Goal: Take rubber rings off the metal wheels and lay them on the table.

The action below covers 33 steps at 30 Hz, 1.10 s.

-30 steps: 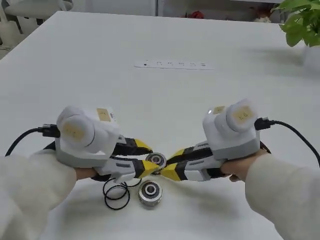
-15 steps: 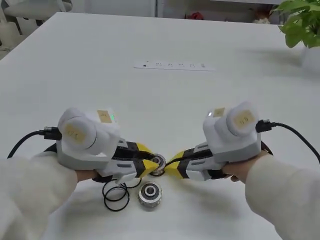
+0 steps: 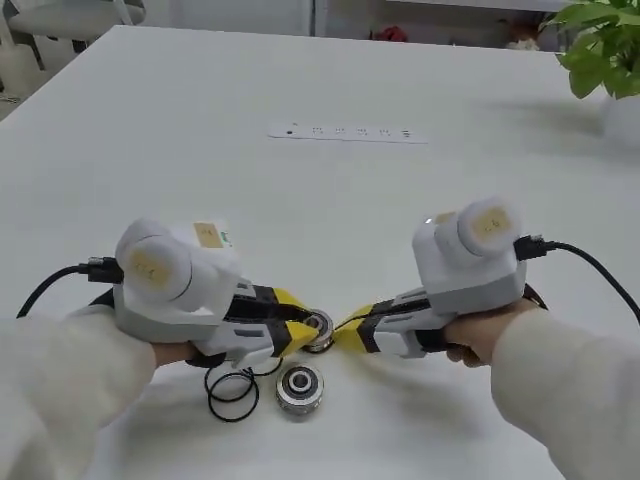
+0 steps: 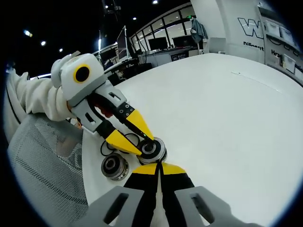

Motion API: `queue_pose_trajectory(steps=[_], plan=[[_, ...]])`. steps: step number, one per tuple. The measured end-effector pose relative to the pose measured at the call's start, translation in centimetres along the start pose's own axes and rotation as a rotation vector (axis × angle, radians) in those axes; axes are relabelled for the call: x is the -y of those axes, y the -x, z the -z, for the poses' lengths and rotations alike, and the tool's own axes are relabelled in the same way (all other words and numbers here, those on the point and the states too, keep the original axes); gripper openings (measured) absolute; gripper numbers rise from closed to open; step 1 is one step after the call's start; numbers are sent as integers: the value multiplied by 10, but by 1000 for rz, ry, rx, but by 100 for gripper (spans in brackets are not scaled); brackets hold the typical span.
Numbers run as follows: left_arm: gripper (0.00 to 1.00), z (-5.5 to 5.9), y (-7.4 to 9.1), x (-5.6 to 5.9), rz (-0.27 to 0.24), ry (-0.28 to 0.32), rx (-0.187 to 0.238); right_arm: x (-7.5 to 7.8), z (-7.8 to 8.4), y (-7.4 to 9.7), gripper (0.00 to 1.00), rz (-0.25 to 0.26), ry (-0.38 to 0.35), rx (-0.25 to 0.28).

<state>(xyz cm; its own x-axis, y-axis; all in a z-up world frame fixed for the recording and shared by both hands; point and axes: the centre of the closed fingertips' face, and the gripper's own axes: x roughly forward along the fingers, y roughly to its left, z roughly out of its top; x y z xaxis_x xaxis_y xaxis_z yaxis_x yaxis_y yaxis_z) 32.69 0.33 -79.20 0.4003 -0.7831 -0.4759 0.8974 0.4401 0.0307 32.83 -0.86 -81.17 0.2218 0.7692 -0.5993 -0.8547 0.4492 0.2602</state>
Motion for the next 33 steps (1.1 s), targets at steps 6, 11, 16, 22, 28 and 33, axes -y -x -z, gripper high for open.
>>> queue_pose_trajectory(steps=[6, 11, 16, 22, 28, 33], plan=[[13, 0, 0, 0, -1, 3, 8, -1, -1, 2, 0, -15, -108, 18], [13, 0, 0, 0, -5, 6, 17, -1, -6, 7, 0, -30, -216, 64], [13, 0, 1, 1, -10, 17, 25, -3, -9, 10, 0, -38, -327, 95], [13, 0, 1, 1, -18, 22, 25, -6, -11, 8, 0, -33, -277, 86], [12, 0, 1, 1, -27, 1, 9, -8, -14, 8, 0, -24, -243, 82], [12, 0, 1, 1, -28, 2, 9, -8, -16, 7, 0, -26, -236, 83]])
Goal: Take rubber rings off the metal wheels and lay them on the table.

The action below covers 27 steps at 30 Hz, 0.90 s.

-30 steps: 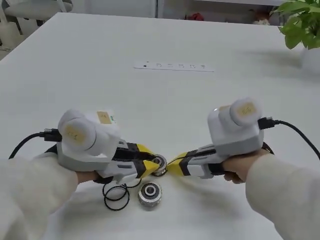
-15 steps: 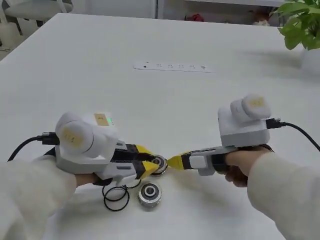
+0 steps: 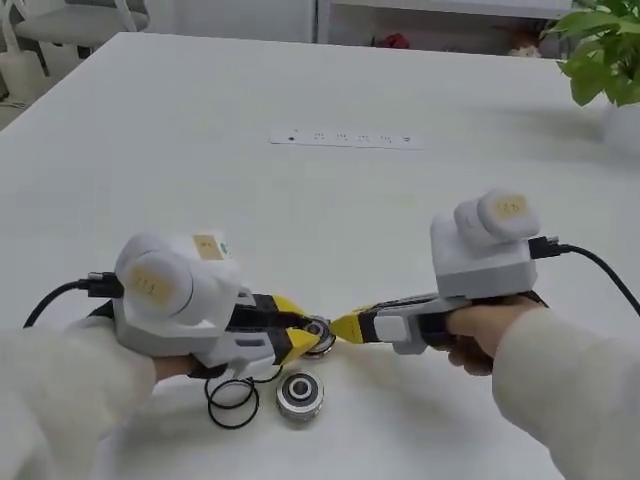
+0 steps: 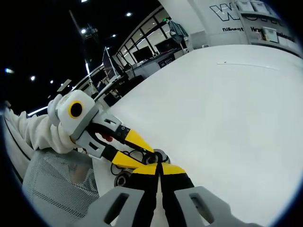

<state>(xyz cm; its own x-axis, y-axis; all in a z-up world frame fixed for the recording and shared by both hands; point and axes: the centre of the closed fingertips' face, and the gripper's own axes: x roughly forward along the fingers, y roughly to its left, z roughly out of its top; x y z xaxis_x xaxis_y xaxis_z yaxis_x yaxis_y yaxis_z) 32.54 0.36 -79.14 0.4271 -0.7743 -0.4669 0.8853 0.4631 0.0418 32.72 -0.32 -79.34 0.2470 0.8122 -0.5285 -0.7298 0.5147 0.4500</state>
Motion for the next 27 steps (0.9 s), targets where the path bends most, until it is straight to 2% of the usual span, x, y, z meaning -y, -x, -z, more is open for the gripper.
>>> queue_pose_trajectory(steps=[14, 16, 20, 21, 22, 24, 27], plan=[[12, 0, 0, 0, -3, 1, 0, -8, -6, -3, 0, -24, 20, 7], [12, 0, 0, 0, -4, 2, 3, -7, -5, -3, 0, -12, 41, -1], [12, 0, 0, -1, -5, -5, 3, -10, -6, -3, 0, -27, 56, 0], [12, 0, 0, 0, -5, -7, 3, -13, -8, -3, 0, -38, 52, 11], [12, 0, 0, 0, -6, -8, 3, -17, -15, -3, 0, -55, 37, 50], [12, 0, 0, 0, -8, -5, 5, -13, -19, -1, 0, -37, 37, 53], [13, 0, 0, 0, -9, -4, 7, -6, -12, -1, 0, -20, 47, 28]])
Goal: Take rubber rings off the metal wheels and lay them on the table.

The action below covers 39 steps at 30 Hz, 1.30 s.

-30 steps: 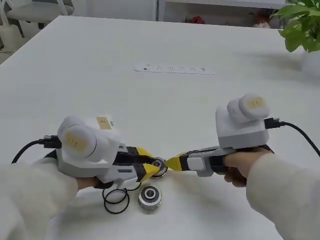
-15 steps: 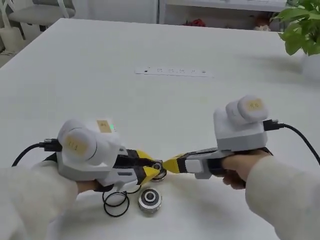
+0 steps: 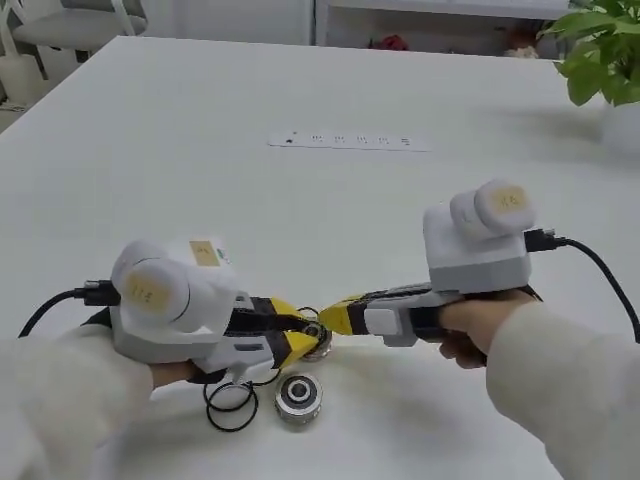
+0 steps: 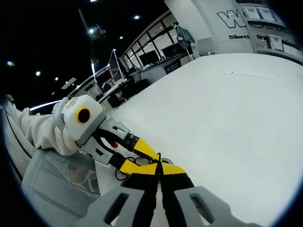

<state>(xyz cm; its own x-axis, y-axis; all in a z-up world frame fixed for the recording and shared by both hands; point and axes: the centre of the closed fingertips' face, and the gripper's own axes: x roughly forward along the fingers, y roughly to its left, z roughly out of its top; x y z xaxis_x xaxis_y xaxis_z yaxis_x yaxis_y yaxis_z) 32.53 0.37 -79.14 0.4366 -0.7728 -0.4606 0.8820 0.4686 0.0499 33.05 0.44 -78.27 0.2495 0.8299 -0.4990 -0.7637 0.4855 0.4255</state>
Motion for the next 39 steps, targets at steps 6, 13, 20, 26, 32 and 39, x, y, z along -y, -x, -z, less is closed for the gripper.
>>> queue_pose_trajectory(steps=[6, 13, 20, 26, 32, 39], plan=[[14, 2, 6, 3, 44, -31, -54, 1, -2, 0, 0, -3, -25, 7], [25, -9, 26, -5, 33, 5, -7, -3, -10, 1, 0, -14, -24, 30], [39, -27, 45, -17, -12, 9, 47, -7, -18, 2, 0, -26, -35, 60], [45, -38, 61, -25, -51, 36, 92, -13, -22, 2, 0, -43, -38, 71], [49, -41, 69, -26, -67, 17, 94, -20, -25, 0, 0, -63, -36, 80], [53, -39, 79, -24, -76, -12, 82, -31, -29, -1, 0, -90, -38, 94]])
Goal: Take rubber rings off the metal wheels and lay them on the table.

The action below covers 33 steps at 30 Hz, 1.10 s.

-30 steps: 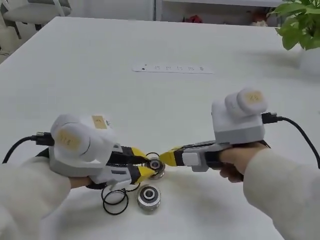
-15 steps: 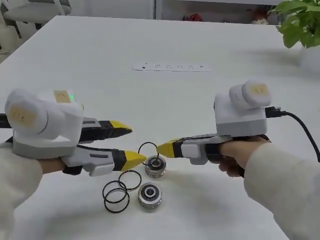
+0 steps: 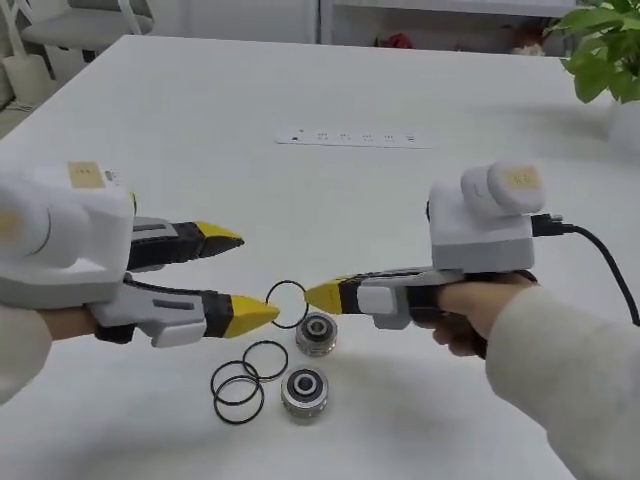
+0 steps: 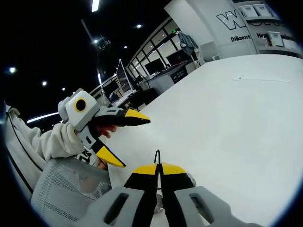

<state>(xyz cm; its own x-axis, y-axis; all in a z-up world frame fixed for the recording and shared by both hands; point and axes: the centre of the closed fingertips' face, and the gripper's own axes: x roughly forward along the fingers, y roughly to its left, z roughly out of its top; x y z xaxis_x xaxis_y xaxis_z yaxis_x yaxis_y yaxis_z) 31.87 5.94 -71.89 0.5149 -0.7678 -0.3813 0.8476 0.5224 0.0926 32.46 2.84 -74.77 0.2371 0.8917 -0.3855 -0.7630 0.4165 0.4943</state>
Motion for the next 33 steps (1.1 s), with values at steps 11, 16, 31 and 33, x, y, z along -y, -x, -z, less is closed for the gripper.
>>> queue_pose_trajectory(steps=[11, 16, 31, 33], plan=[[59, 6, 19, -4, -48, 40, 15, -22, 5, -10, 0, -51, 6, -15], [61, 6, 27, -2, -62, 60, 33, -34, 20, -20, 0, -84, 12, -67], [62, 13, 32, 3, -68, 81, 26, -43, 50, -31, 0, -108, 53, -181], [62, 14, 32, 4, -67, 82, 25, -38, 50, -31, 0, -86, 60, -179]])
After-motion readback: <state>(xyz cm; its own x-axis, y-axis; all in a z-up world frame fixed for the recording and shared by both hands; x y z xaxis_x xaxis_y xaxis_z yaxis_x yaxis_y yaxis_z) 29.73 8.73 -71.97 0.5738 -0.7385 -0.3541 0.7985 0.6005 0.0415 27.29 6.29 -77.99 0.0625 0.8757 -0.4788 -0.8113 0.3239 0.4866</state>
